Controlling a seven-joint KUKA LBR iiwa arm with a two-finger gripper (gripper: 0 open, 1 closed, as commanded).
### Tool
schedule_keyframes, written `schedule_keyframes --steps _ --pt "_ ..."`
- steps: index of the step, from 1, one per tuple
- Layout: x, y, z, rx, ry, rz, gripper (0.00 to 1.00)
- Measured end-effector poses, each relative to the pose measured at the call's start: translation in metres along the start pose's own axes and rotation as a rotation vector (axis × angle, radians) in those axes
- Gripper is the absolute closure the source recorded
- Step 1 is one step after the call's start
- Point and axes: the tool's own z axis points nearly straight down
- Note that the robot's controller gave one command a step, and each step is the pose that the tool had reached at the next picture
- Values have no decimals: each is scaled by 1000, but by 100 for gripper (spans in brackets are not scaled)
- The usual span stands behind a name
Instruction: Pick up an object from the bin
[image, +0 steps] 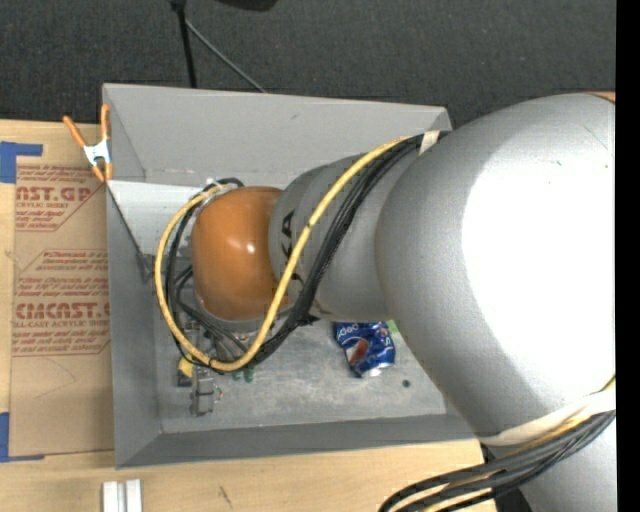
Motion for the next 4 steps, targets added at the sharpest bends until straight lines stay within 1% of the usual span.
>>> schedule_keyframes --steps 1,2,3,4 --pt "14 -72 -4 3 -3 -10 0" --pt "4 -22 29 1 -5 -150 0" --pt "3 -23 27 0 -7 -147 100" --pt "-18 -23 -146 1 -15 -155 100"
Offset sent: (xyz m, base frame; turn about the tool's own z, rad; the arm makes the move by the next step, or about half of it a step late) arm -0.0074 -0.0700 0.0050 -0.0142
